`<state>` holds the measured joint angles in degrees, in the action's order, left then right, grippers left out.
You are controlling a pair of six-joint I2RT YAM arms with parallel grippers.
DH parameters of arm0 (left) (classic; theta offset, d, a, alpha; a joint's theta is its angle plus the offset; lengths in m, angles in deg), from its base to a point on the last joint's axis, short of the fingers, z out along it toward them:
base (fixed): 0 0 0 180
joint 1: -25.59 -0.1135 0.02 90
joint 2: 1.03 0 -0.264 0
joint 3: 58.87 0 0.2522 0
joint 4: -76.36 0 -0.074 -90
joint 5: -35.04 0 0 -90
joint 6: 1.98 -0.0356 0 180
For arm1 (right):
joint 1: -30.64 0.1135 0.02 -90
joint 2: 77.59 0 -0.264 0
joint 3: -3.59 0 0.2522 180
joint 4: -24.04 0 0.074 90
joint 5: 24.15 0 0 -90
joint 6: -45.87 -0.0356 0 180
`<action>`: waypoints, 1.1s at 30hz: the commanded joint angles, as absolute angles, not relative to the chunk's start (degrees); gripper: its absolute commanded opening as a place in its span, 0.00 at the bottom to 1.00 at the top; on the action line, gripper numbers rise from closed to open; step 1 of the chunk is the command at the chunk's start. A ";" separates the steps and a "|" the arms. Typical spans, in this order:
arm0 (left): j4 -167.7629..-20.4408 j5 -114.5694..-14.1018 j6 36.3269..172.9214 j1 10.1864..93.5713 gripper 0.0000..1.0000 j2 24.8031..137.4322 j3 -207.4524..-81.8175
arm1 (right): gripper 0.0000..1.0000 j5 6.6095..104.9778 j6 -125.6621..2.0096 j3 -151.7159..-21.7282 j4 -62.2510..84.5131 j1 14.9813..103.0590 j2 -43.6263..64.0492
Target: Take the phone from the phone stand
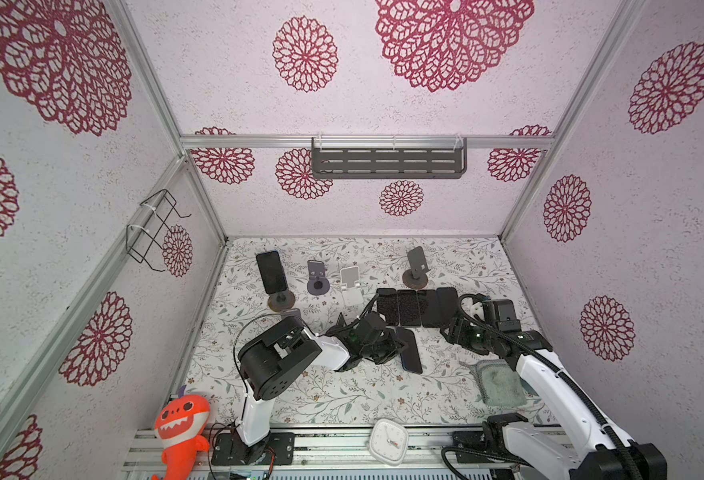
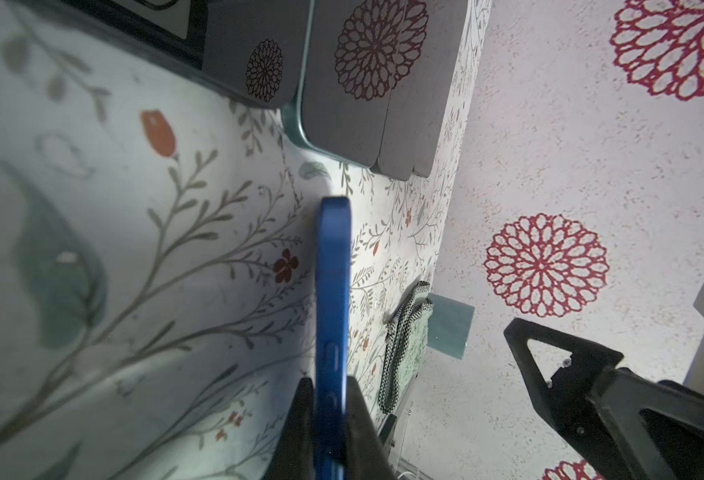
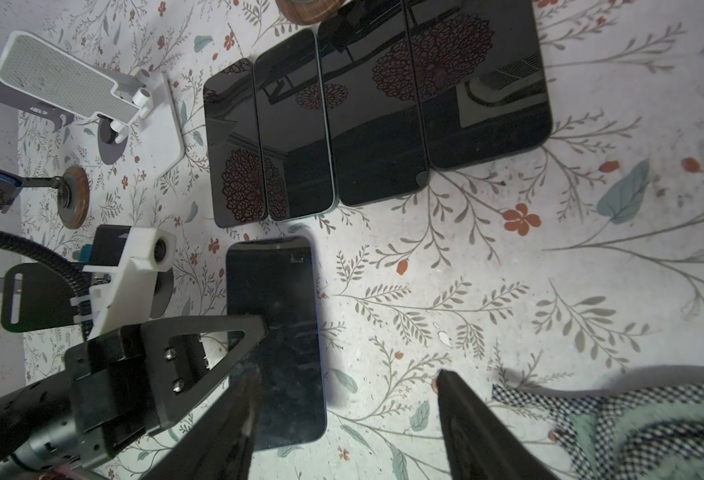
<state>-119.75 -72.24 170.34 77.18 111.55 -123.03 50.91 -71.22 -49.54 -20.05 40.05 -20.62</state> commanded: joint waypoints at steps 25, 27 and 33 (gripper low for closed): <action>-122.25 -76.85 178.01 77.54 0.52 118.78 -125.80 | 0.77 49.55 -74.17 -42.74 -14.08 42.15 -18.42; -120.38 -77.16 177.05 77.29 0.59 118.40 -126.11 | 0.77 50.10 -74.59 -42.60 -13.27 43.04 -17.83; -115.43 -77.68 174.04 76.24 0.77 117.02 -126.93 | 0.77 51.17 -75.12 -41.90 -12.01 44.22 -17.37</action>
<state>-124.19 -77.55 175.59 76.83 117.17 -127.35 49.66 -73.95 -42.38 -13.49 43.74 -17.28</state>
